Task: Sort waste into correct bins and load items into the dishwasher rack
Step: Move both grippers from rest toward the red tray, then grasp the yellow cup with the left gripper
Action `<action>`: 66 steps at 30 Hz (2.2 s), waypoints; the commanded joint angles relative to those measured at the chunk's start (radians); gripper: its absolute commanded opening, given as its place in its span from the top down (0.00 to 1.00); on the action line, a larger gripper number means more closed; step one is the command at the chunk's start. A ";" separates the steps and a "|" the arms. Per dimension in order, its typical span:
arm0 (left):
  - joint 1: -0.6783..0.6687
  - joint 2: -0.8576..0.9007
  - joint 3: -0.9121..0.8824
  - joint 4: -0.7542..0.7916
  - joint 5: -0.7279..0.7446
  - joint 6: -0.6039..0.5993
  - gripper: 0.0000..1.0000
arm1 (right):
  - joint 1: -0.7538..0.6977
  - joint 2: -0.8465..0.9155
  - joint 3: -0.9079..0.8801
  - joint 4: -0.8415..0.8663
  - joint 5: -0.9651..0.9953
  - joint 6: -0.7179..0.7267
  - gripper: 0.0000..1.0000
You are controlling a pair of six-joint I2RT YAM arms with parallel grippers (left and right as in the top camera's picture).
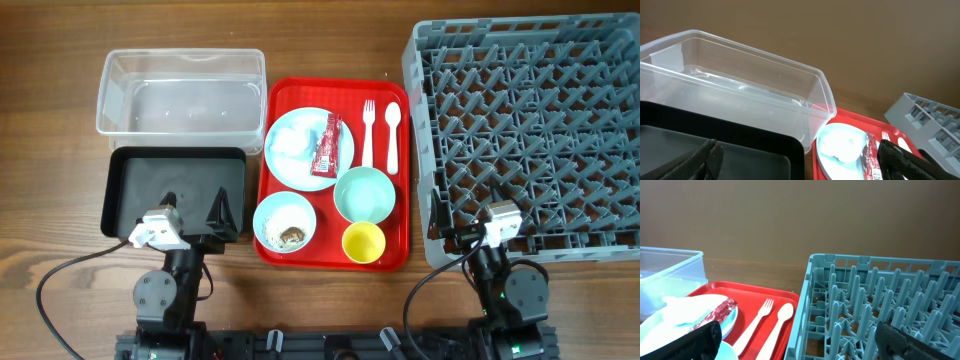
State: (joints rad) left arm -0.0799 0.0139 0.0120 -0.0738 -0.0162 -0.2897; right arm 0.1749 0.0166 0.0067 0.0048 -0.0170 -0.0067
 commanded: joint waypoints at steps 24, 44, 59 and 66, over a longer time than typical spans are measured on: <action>0.001 -0.009 -0.006 0.003 0.008 0.014 0.00 | -0.004 -0.003 -0.002 0.002 0.017 -0.017 0.00; 0.001 0.013 0.100 -0.004 0.301 0.013 0.00 | -0.004 0.011 0.167 -0.196 -0.135 0.141 0.00; -0.009 0.985 1.183 -0.896 0.510 -0.075 0.00 | -0.004 0.844 1.133 -0.877 -0.475 0.136 0.00; -0.252 1.182 1.184 -1.003 0.447 -0.036 0.14 | -0.004 0.954 1.146 -0.881 -0.476 0.191 0.00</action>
State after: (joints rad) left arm -0.1604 1.1061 1.1843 -0.9947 0.5533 -0.3458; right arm 0.1730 0.9459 1.1305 -0.8684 -0.4911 0.1291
